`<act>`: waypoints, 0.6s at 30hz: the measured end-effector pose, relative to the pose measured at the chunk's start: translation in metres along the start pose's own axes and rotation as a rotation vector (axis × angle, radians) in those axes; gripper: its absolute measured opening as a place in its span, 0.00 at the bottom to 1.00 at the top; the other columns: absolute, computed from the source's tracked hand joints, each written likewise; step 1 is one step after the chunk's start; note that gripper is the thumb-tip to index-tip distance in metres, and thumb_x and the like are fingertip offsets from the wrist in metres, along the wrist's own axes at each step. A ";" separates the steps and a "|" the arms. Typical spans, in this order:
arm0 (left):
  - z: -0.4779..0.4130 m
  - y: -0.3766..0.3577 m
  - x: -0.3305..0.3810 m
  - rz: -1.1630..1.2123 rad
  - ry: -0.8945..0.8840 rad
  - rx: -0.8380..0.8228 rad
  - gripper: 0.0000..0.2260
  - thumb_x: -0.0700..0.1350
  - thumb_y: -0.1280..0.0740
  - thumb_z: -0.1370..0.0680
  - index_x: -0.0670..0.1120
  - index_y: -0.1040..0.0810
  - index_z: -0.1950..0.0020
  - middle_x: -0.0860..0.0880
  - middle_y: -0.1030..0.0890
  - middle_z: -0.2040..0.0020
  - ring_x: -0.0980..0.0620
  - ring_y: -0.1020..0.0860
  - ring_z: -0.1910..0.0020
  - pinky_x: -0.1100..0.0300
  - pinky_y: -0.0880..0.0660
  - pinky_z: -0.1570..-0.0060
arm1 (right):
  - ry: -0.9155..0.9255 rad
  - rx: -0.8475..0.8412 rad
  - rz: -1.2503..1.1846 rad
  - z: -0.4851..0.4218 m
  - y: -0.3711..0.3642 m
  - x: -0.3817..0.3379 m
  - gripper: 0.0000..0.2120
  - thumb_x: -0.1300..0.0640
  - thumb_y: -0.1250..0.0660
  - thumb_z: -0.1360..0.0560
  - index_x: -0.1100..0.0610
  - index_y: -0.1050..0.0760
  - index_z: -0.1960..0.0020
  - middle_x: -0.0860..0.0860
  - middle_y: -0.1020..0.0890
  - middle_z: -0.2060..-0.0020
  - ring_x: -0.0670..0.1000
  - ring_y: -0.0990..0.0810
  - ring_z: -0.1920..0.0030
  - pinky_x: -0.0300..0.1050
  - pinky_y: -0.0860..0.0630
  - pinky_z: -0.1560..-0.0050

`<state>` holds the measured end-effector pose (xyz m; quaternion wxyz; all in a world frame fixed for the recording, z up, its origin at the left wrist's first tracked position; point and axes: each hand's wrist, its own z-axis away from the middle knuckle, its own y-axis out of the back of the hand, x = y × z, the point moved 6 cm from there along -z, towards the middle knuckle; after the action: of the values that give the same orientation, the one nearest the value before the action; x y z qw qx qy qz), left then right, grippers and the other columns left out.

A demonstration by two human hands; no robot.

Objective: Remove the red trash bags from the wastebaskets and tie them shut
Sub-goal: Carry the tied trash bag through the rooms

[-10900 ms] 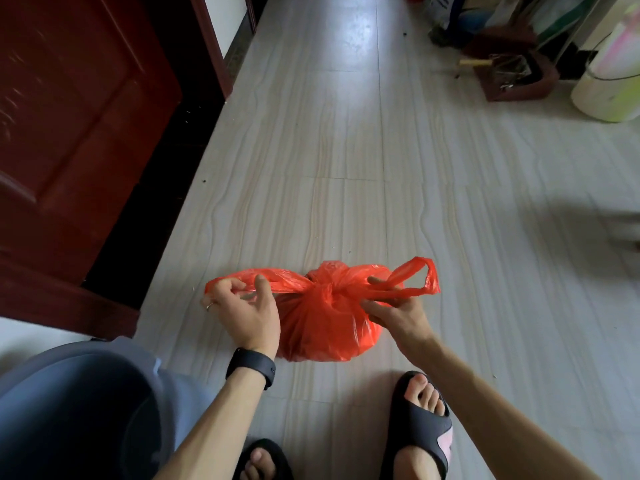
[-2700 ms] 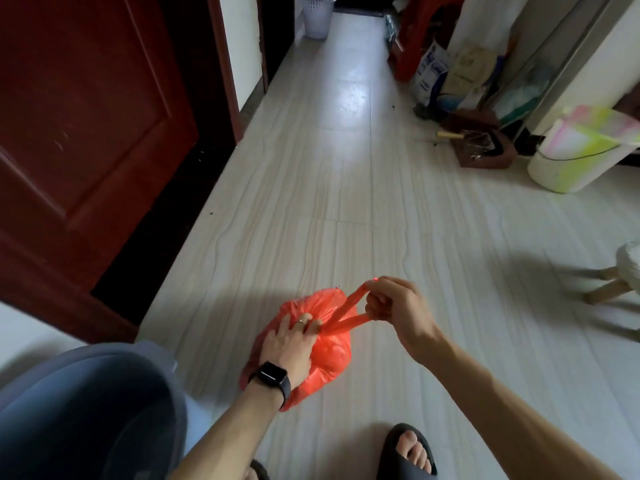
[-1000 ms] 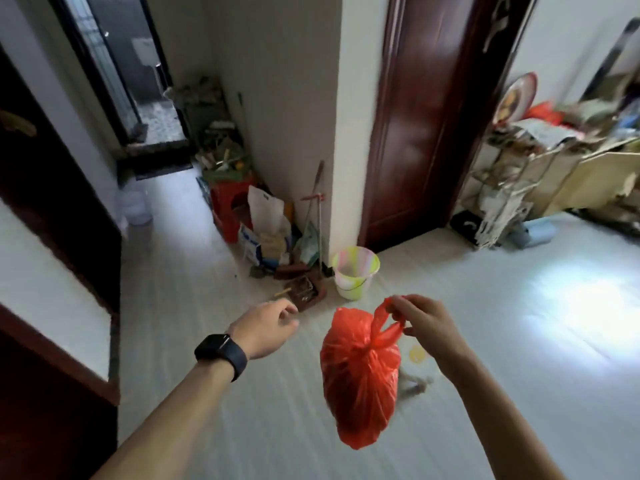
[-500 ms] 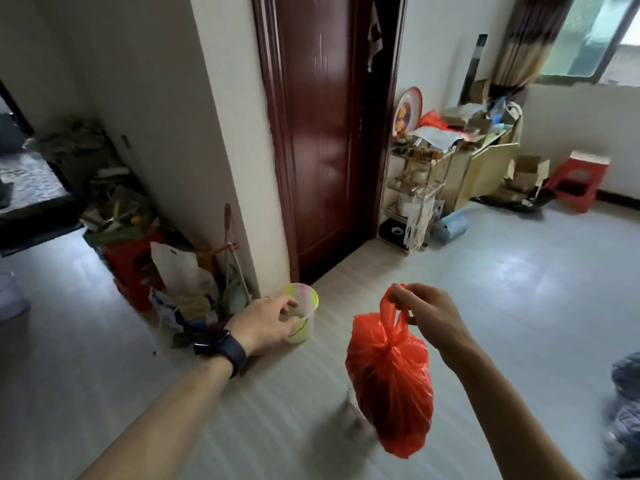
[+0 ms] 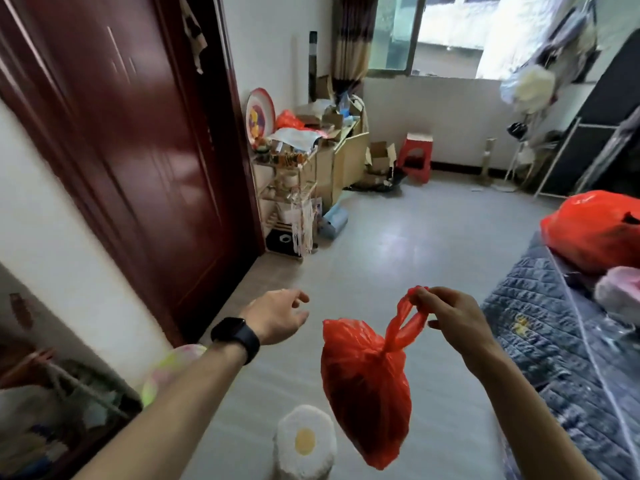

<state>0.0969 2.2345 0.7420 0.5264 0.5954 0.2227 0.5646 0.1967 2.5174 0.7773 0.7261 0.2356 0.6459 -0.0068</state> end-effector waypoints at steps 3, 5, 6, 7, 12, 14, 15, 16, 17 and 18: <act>-0.074 -0.015 0.046 0.022 -0.041 -0.025 0.16 0.56 0.37 0.23 0.57 0.26 0.36 0.54 0.21 0.40 0.52 0.22 0.42 0.52 0.26 0.40 | -0.001 0.000 0.000 -0.065 0.032 0.016 0.12 0.49 0.32 0.22 0.54 0.15 0.57 0.54 0.13 0.57 0.60 0.17 0.50 0.59 0.20 0.47; -0.120 -0.025 0.073 0.018 -0.045 -0.038 0.16 0.56 0.37 0.23 0.57 0.26 0.36 0.54 0.21 0.40 0.52 0.23 0.41 0.52 0.26 0.39 | 0.007 -0.031 -0.003 -0.111 0.052 0.024 0.12 0.49 0.32 0.22 0.53 0.14 0.56 0.53 0.13 0.58 0.59 0.17 0.49 0.59 0.21 0.46; -0.148 -0.029 0.088 0.018 -0.039 -0.038 0.16 0.56 0.36 0.23 0.56 0.26 0.36 0.54 0.20 0.40 0.52 0.22 0.41 0.53 0.26 0.39 | 0.007 -0.049 0.004 -0.138 0.066 0.027 0.11 0.49 0.32 0.22 0.53 0.14 0.57 0.52 0.13 0.58 0.59 0.17 0.49 0.59 0.21 0.46; -0.168 -0.030 0.099 0.007 -0.032 -0.040 0.16 0.56 0.36 0.23 0.56 0.25 0.36 0.54 0.20 0.40 0.52 0.22 0.41 0.53 0.26 0.39 | 0.009 -0.062 0.014 -0.159 0.078 0.029 0.11 0.49 0.32 0.22 0.52 0.14 0.57 0.51 0.13 0.59 0.59 0.17 0.49 0.59 0.21 0.46; -0.282 -0.025 0.161 0.013 -0.010 -0.028 0.15 0.56 0.36 0.24 0.56 0.24 0.38 0.54 0.19 0.43 0.52 0.21 0.43 0.54 0.26 0.41 | 0.023 -0.073 0.082 -0.262 0.153 0.035 0.12 0.48 0.33 0.21 0.52 0.15 0.55 0.48 0.13 0.59 0.52 0.15 0.52 0.59 0.20 0.45; -0.329 -0.023 0.190 0.037 -0.021 -0.013 0.14 0.54 0.35 0.23 0.55 0.24 0.38 0.53 0.19 0.44 0.52 0.21 0.44 0.54 0.25 0.42 | 0.023 -0.057 0.080 -0.307 0.187 0.038 0.11 0.48 0.33 0.21 0.52 0.15 0.55 0.48 0.13 0.59 0.51 0.16 0.52 0.59 0.20 0.45; -0.349 -0.022 0.202 0.050 -0.029 -0.006 0.14 0.53 0.35 0.23 0.54 0.23 0.39 0.53 0.18 0.44 0.51 0.21 0.45 0.54 0.25 0.42 | 0.018 -0.042 0.081 -0.326 0.202 0.039 0.11 0.48 0.32 0.21 0.52 0.15 0.55 0.48 0.13 0.58 0.52 0.16 0.52 0.60 0.20 0.45; -0.369 -0.022 0.214 0.054 -0.037 -0.005 0.13 0.53 0.35 0.23 0.54 0.23 0.39 0.52 0.18 0.45 0.51 0.21 0.45 0.53 0.25 0.42 | 0.011 -0.027 0.083 -0.345 0.215 0.039 0.11 0.48 0.32 0.21 0.53 0.15 0.54 0.49 0.13 0.58 0.53 0.16 0.51 0.60 0.21 0.45; -0.390 -0.024 0.226 0.052 -0.048 -0.012 0.13 0.53 0.35 0.23 0.54 0.23 0.39 0.52 0.18 0.45 0.51 0.21 0.45 0.53 0.25 0.42 | 0.010 -0.011 0.075 -0.365 0.230 0.041 0.11 0.49 0.32 0.21 0.53 0.15 0.54 0.51 0.13 0.57 0.55 0.16 0.50 0.60 0.21 0.45; -0.415 -0.027 0.239 0.047 -0.057 -0.024 0.13 0.54 0.35 0.23 0.54 0.23 0.39 0.53 0.18 0.45 0.51 0.21 0.45 0.52 0.25 0.42 | 0.005 0.007 0.058 -0.388 0.245 0.044 0.10 0.50 0.32 0.21 0.54 0.15 0.54 0.53 0.13 0.56 0.57 0.16 0.49 0.60 0.21 0.45</act>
<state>-0.2074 2.6051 0.7436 0.5260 0.6101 0.1868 0.5623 -0.0814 2.8838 0.7965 0.7234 0.2569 0.6407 0.0125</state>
